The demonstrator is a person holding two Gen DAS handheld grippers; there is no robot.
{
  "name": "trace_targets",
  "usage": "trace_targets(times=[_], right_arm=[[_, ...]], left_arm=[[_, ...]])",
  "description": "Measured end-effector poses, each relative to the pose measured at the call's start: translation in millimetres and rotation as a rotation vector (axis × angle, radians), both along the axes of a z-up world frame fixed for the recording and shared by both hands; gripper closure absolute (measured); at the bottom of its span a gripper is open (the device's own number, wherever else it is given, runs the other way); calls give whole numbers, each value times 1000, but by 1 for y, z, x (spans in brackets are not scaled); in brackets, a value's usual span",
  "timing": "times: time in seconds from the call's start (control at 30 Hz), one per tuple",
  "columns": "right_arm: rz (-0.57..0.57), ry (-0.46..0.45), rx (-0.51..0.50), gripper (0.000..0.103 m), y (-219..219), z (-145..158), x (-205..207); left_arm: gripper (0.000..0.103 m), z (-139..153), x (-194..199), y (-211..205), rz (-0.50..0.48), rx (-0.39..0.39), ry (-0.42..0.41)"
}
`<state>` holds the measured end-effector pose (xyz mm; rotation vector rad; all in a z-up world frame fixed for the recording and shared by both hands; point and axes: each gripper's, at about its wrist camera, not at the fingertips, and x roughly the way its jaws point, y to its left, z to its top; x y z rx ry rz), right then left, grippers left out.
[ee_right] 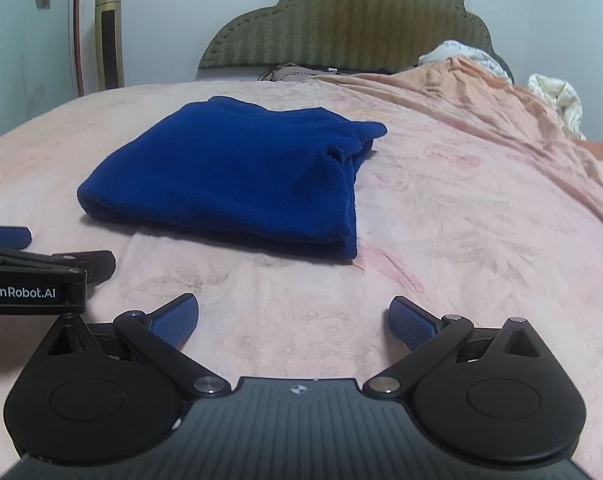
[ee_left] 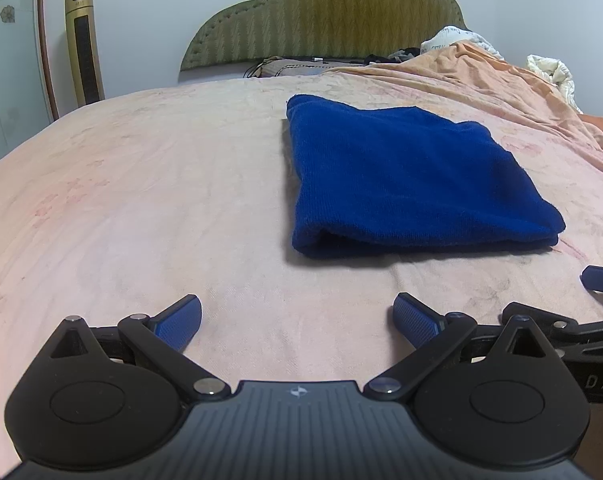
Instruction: Fold small clothes
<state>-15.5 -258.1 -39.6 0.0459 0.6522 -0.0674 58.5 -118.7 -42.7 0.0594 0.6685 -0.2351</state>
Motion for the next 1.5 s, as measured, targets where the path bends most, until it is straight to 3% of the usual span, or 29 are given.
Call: trace_targets(times=[0.57, 1.5], right_arm=[[-13, -31, 95, 1, -11, -1, -1], [-9, -43, 107, 0, -12, -3, -3]], left_arm=[[0, -1, -1, -1, -1, 1, 0], [0, -1, 0, -1, -1, 0, 1]])
